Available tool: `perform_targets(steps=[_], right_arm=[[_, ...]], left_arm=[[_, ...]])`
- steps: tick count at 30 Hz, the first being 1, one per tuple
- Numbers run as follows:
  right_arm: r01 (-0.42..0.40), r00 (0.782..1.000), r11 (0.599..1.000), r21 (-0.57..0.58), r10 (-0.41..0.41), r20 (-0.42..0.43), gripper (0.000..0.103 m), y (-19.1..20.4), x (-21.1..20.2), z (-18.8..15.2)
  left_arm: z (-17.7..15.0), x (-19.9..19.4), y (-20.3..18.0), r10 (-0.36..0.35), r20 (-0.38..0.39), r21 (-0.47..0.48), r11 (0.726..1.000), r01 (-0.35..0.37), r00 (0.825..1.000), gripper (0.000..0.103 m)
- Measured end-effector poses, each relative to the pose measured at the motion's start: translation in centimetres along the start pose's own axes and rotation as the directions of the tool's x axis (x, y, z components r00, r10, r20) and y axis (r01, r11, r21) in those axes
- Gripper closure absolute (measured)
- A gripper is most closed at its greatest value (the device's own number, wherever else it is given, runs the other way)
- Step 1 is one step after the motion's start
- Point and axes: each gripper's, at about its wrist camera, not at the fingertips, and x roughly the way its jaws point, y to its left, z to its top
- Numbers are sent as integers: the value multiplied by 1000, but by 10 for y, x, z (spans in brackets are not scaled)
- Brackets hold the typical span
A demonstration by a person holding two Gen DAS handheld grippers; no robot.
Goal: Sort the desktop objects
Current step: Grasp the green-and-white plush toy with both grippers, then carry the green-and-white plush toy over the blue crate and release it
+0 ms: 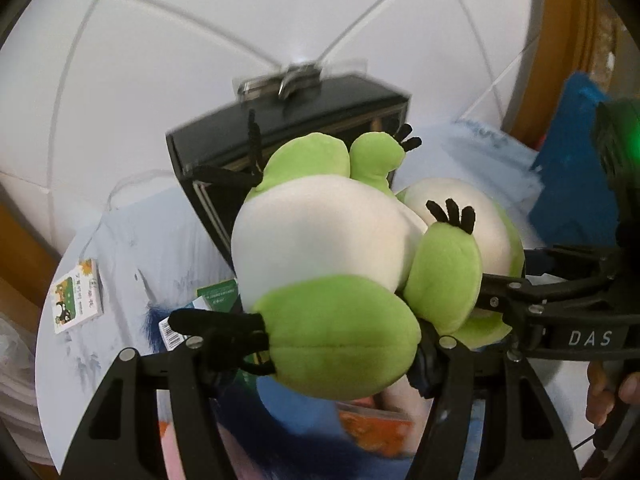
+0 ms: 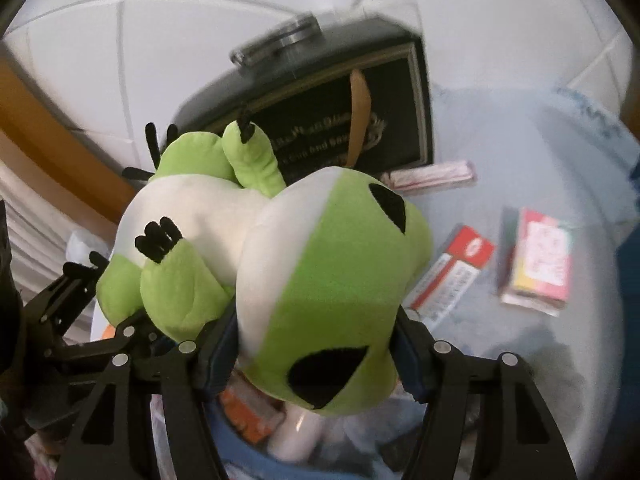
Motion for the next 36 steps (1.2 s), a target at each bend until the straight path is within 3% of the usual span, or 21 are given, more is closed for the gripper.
perform_targets(steps=[4,10,18,22,27,31,36], right_arm=[[17,998,1000,-12,-16,69,37,3,-57,-10],[83,978,997,-7,-80,193,37,1,-144,-22],[218,914,970,105,-240,328,37,-21,-279,-67],[288,865,936,202,-345,363,37,-50,-348,-95],[339,818,888,312,-442,369,37,-104,-425,-127],[357,804,856,374,-485,345,37,-160,-479,-149],[370,815,818,440,-513,269,37,-241,-508,-158]], left_arm=[[6,-44,-19,-27,75,14,1000,26,997,38],[12,-115,-64,-99,191,68,994,87,977,38],[26,-191,-161,-289,283,217,948,233,915,38],[37,-219,-234,-405,275,321,894,314,872,38],[49,-244,-330,-480,247,395,843,365,842,38],[58,-253,-409,-502,210,425,820,385,839,38],[69,-228,-499,-509,80,402,803,440,857,38]])
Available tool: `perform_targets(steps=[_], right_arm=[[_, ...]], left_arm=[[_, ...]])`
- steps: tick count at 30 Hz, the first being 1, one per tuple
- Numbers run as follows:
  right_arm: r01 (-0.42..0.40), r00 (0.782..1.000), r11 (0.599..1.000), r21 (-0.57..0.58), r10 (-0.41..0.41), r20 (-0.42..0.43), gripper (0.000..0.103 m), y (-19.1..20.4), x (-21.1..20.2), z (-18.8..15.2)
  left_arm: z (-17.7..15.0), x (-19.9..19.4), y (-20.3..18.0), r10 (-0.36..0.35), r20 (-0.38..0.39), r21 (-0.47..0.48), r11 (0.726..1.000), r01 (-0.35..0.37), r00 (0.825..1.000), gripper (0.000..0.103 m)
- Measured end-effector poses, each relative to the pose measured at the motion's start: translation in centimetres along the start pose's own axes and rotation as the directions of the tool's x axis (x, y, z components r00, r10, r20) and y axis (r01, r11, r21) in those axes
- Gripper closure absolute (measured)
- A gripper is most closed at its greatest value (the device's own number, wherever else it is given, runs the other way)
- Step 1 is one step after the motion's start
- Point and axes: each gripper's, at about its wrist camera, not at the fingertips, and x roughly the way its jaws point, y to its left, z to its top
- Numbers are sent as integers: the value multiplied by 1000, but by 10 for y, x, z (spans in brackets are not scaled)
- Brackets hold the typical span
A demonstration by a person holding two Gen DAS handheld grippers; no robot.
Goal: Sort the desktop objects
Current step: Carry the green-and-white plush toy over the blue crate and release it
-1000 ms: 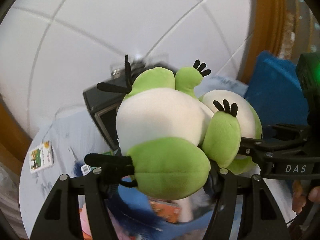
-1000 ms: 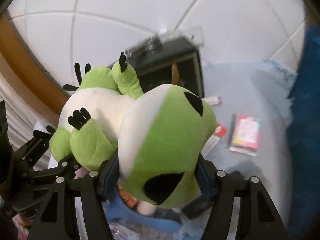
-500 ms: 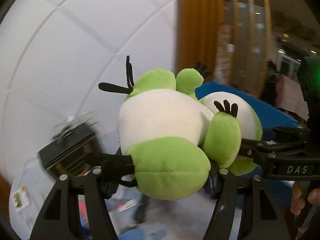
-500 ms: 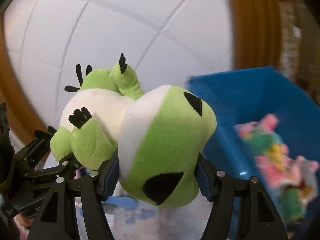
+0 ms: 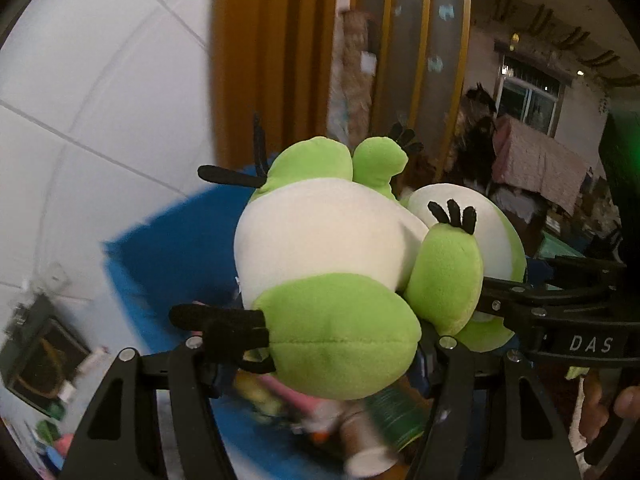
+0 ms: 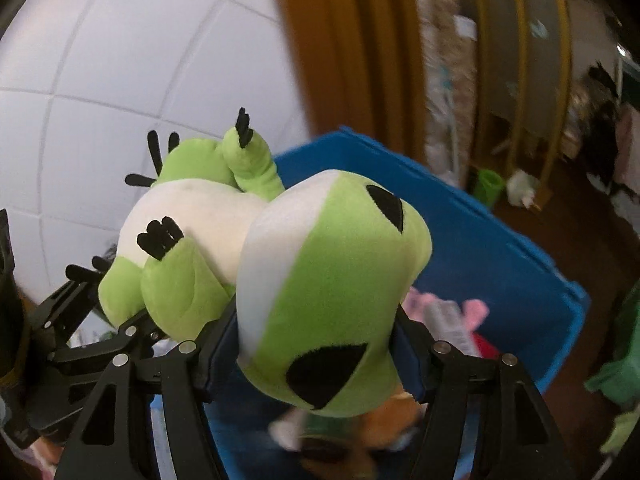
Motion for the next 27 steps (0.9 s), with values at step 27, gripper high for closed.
perform_targets(steps=[27], right_arm=[[10,937,1000,18,-3,-350,21,-158,98,-27]], left_arm=[[-16,151,-62,112,-467,59,994,-95,877,36]])
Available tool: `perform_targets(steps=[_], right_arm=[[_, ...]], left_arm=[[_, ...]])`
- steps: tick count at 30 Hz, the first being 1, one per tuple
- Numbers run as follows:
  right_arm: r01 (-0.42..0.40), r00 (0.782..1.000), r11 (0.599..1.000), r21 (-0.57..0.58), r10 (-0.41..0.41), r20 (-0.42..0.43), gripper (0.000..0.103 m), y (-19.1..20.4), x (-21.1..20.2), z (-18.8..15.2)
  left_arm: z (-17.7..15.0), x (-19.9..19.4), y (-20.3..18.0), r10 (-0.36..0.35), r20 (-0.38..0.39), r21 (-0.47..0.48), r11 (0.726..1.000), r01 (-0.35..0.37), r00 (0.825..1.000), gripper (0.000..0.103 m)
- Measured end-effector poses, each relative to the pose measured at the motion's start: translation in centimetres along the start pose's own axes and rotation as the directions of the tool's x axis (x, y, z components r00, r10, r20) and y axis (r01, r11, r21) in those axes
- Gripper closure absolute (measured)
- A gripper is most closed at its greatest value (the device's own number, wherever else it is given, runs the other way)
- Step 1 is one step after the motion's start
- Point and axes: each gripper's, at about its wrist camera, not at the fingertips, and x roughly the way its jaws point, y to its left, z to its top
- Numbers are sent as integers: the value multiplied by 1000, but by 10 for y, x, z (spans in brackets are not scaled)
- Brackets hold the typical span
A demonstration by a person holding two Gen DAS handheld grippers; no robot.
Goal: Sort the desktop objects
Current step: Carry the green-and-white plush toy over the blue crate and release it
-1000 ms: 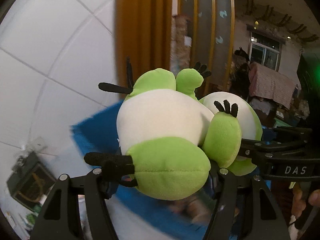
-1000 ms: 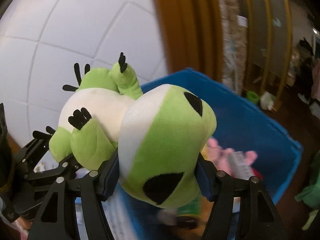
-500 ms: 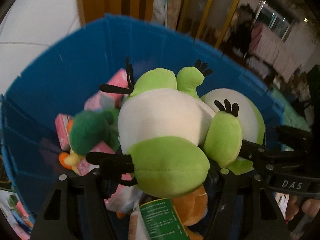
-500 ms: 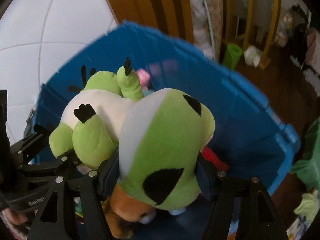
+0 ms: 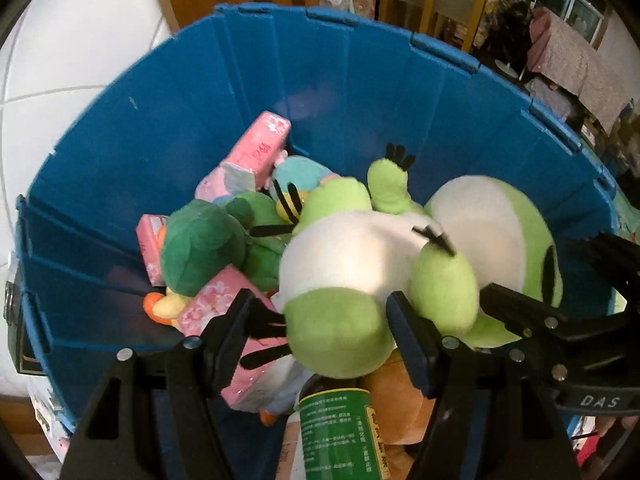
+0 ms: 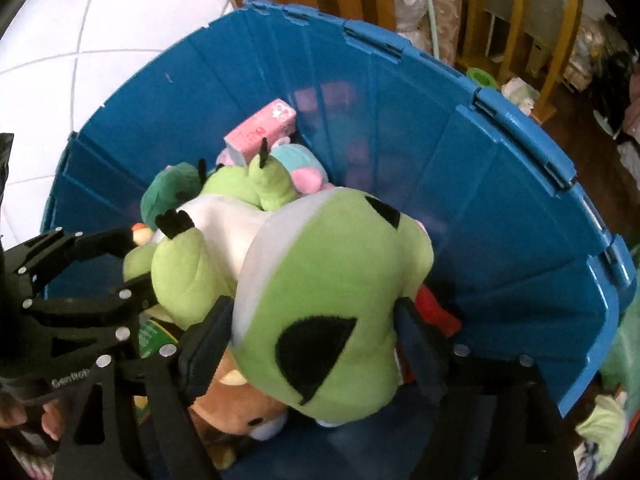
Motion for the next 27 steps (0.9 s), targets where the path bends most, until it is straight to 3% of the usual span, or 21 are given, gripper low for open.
perform_targets(steps=[4,14,21,27], right_arm=[[15,999,999,-44,-13,51,19,3,-13,-1],[27,993,991,-130,-11,118,1,16,-46,-27],[18,984,986,-165,12,178,0,27,-62,-45],[0,981,978,-209,40,189,0,37,-68,-58]], left_arm=[[-5,-18,0,9,34,-7,1000,-9,999,36],[-47,-69,-30,9,127,62,998,-18,992,36],[-78,-95,-28,5,186,28,1000,-11,983,36],[-99,-104,-20,43,210,-15,999,-41,977,36]])
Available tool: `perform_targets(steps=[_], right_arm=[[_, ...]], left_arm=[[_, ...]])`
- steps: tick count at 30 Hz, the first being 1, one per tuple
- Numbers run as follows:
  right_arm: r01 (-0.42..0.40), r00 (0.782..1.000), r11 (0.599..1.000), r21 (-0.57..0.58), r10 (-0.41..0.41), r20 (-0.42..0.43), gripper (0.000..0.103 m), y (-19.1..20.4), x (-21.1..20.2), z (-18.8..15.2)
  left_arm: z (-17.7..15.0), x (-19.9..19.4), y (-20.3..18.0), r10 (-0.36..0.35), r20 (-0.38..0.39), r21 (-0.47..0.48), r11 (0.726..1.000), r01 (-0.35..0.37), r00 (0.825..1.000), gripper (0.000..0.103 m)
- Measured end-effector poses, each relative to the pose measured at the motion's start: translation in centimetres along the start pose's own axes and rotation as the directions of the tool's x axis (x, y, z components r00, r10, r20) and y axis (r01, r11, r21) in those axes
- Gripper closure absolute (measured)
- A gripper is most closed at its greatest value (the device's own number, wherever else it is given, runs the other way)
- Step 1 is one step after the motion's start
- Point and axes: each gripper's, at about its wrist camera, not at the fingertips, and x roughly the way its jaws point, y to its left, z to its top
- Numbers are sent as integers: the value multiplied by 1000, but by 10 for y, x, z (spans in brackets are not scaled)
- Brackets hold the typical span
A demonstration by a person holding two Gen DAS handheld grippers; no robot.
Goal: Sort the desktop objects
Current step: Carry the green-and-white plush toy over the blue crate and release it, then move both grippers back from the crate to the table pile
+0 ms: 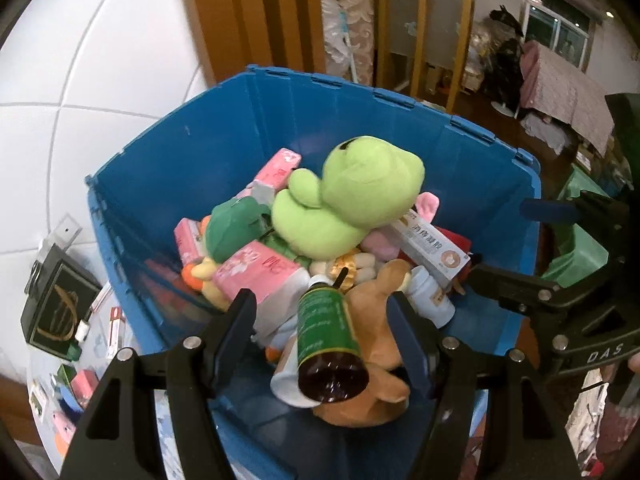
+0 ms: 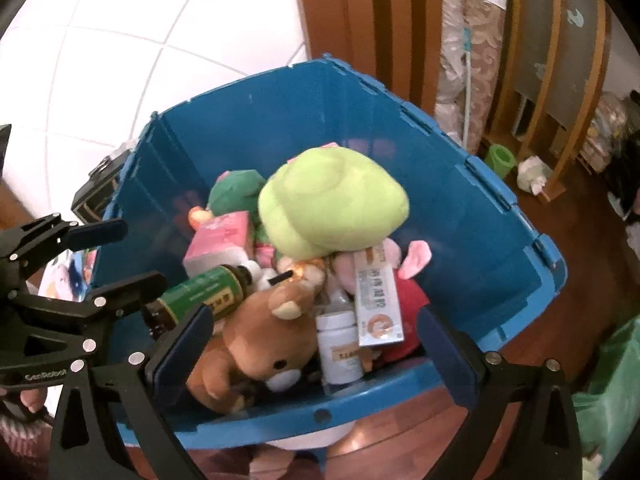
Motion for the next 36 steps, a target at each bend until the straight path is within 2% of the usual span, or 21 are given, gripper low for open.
perform_targets(steps=[12,19,22,24,28,30,36], right_arm=[[-30,1000,1000,-10,30,2,0,6,5,-7],[-74,996,997,-31,75,45,0,24,2,-13],[-115,988,991,-66,121,94,0,47,-6,-14],[-147,981,986,-83,155,114,0,63,-8,-15],[-184,965,973,-142,207,162,0,110,-13,-17],[-205,955,961,-186,238,177,0,138,-15,-18],[-283,920,908,-310,348,181,0,235,-9,-25]], left_arm=[[-27,-14,6,38,58,-51,998,-35,998,36],[-54,-35,31,115,123,-143,985,-98,986,36],[-77,-48,52,222,164,-211,960,-186,961,36],[-94,-56,71,249,177,-271,942,-196,952,36],[-134,-73,112,322,189,-389,892,-230,928,25],[-159,-79,136,370,171,-435,860,-267,913,25],[-237,-89,215,453,96,-533,776,-338,887,25]])
